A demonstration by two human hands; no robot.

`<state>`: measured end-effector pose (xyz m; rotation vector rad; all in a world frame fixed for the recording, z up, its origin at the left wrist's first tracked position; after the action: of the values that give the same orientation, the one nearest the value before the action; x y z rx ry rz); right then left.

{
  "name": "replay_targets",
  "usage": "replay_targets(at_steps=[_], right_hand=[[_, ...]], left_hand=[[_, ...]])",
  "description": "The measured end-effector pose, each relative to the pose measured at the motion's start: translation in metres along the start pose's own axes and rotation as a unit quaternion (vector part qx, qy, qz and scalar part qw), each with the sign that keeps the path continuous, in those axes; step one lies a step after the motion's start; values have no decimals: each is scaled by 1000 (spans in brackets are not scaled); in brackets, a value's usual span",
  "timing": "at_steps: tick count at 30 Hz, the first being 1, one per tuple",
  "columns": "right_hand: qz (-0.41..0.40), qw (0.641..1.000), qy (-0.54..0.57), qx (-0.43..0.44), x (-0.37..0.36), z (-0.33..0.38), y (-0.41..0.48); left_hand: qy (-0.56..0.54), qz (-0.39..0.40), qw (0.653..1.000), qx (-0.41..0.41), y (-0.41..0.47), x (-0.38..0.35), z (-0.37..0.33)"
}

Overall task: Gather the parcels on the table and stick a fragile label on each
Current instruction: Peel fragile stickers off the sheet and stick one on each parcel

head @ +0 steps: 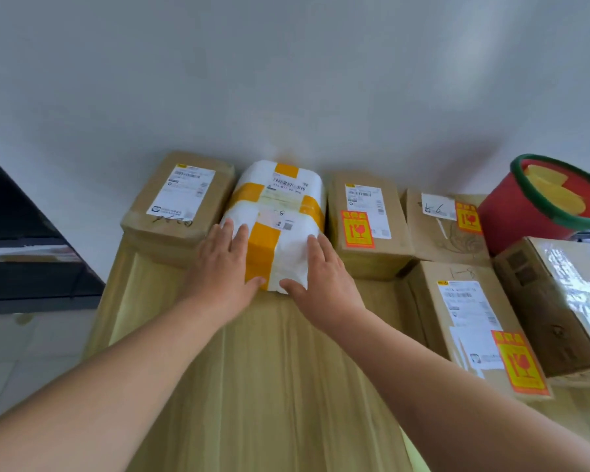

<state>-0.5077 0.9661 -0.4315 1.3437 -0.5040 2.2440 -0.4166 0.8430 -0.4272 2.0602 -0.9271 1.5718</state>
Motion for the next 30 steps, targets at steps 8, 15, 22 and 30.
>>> replay_targets(at_steps=[8, 15, 22, 30], right_hand=[[-10, 999, -7, -35, -12, 1, 21], [1, 1000, -15, -25, -14, 3, -24], [9, 1000, 8, 8, -32, 3, -134], [15, 999, 26, 43, -42, 4, -270]], left_hand=[[-67, 14, 998, -7, 2, -18, 7], [-65, 26, 997, 21, -48, -20, 1], [-64, 12, 997, 43, -174, -25, -3], [-58, 6, 996, 69, -312, -39, -13]])
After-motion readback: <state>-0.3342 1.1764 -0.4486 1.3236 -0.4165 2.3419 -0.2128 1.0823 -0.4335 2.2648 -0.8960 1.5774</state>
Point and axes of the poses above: each hand's wrist, its own y-axis towards the middle knuckle, its own x-axis out of the back of the hand, z = x × y, the point moved 8 cm from there along y, towards the middle knuckle, and after that the axes turned 10 degrees about x, right-handed, at the moved point
